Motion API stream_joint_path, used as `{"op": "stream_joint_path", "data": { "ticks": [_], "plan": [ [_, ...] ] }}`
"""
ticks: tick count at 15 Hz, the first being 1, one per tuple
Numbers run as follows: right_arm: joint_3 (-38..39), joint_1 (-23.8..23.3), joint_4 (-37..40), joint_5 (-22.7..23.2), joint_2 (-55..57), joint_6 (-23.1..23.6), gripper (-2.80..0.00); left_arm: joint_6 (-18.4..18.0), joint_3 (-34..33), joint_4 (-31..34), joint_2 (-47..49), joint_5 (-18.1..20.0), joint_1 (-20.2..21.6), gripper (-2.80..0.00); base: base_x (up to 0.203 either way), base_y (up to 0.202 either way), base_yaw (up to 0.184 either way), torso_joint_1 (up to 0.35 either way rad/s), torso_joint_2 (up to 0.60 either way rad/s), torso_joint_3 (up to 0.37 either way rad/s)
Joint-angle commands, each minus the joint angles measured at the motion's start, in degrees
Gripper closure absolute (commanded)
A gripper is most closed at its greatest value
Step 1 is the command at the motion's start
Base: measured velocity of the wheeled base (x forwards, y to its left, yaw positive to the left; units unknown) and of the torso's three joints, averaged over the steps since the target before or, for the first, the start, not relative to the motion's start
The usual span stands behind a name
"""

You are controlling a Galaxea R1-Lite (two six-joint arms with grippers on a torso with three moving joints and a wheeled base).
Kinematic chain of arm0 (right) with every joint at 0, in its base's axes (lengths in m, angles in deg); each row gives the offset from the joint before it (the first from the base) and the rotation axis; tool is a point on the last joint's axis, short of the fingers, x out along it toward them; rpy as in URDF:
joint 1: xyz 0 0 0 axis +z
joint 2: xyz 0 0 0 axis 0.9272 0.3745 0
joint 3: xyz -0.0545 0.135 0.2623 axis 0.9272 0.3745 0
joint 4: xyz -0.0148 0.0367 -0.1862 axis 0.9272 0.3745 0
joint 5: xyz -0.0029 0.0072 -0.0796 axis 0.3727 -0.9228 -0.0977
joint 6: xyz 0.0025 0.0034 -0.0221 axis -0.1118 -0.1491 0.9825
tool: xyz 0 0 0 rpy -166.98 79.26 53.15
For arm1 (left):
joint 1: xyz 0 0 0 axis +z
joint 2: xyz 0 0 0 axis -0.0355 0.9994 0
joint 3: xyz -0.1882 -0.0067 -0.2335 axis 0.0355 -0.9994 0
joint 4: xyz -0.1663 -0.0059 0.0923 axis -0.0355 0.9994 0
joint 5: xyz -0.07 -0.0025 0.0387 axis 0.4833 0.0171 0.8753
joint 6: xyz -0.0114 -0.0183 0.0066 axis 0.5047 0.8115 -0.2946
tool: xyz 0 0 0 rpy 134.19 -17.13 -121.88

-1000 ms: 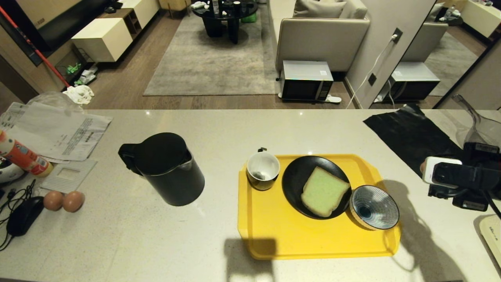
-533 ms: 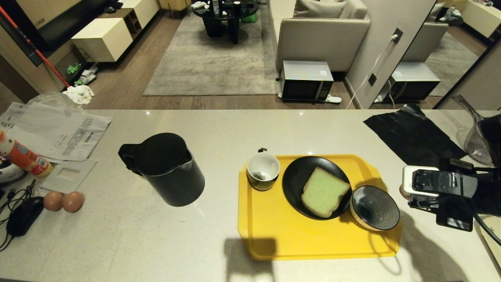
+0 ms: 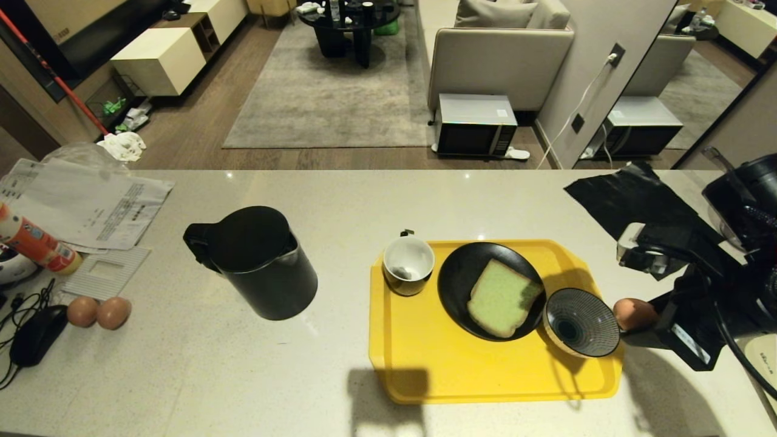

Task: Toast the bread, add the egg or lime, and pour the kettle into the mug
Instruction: Put the egg in the bowl

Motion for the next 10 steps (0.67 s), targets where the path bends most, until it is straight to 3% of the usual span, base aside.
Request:
{"op": "stream_joint_path", "data": {
  "ticks": [1,4,10],
  "plan": [
    [-0.25,0.9,0.09,0.09,0.37,-7.16,0.0,0.04,0.0,0.0,-0.04,0.0,0.02,0.0,0.0,0.0,0.0,0.0,0.0,0.0],
    [0.86,0.96,-4.53,-3.15,1.83,-9.65,0.0,0.05,0.0,0.0,-0.04,-0.04,0.02,0.0,0.0,0.0,0.0,0.0,0.0,0.0],
    [5.07,0.38,-15.9,-7.4,9.04,-6.68,0.0,0.05,0.0,0.0,-0.04,0.0,0.02,0.0,0.0,0.0,0.0,0.0,0.0,0.0]
  ]
}}
